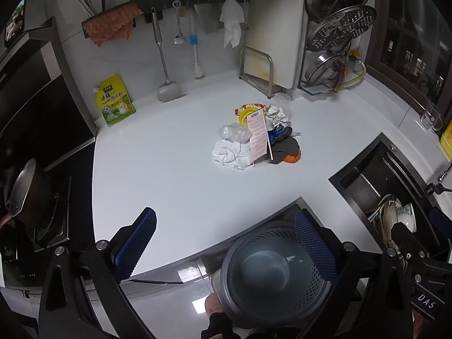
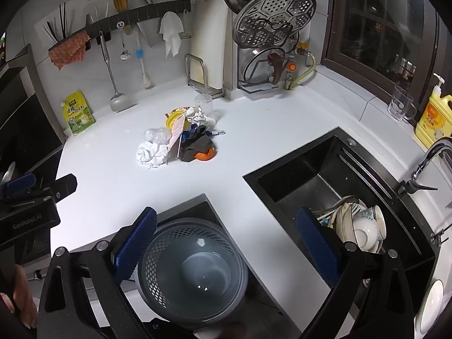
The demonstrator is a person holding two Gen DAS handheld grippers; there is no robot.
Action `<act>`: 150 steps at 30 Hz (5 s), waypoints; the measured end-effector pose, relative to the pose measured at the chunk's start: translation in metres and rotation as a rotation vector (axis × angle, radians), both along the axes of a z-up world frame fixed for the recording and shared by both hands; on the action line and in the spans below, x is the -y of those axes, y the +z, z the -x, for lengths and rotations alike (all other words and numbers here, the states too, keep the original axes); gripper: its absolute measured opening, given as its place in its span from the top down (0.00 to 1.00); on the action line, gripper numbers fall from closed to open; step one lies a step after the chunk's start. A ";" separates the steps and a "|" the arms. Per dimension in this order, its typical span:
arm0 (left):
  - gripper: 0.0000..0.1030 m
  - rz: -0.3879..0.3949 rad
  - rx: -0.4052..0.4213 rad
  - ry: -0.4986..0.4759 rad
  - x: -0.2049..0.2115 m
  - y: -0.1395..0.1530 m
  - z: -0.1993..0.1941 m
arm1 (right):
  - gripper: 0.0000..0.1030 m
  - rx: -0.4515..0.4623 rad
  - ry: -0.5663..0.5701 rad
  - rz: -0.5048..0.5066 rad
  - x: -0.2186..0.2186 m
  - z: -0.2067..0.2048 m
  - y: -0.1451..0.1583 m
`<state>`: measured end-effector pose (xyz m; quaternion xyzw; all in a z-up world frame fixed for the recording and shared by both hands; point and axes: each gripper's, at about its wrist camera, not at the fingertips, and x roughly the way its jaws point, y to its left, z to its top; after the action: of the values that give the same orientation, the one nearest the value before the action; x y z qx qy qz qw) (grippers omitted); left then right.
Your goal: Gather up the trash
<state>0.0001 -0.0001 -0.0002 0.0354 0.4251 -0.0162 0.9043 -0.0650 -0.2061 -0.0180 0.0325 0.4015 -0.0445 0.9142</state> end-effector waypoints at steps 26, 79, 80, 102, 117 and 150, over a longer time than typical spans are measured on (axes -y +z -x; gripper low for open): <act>0.06 0.003 0.000 0.001 0.000 0.000 -0.001 | 0.08 0.004 0.001 -0.005 -0.002 0.005 0.001; 0.06 0.002 0.004 0.005 -0.020 0.004 0.008 | 0.08 0.000 0.008 -0.026 -0.003 0.004 -0.001; 0.06 0.003 0.004 0.006 -0.020 0.004 0.008 | 0.08 0.000 0.009 -0.027 -0.004 0.004 -0.002; 0.06 0.000 -0.047 0.041 -0.035 -0.024 -0.016 | 0.08 -0.007 0.072 -0.082 -0.005 -0.019 -0.026; 0.06 -0.016 -0.051 0.039 -0.073 -0.083 -0.119 | 0.08 -0.056 0.031 -0.082 -0.010 -0.133 -0.083; 0.06 0.091 -0.035 -0.049 -0.048 -0.175 -0.228 | 0.13 -0.090 0.199 -0.022 -0.016 -0.309 -0.176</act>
<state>0.2283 0.0480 -0.1754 0.0043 0.4388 -0.0582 0.8967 0.2440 -0.1905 -0.1944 0.0003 0.4440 0.0493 0.8947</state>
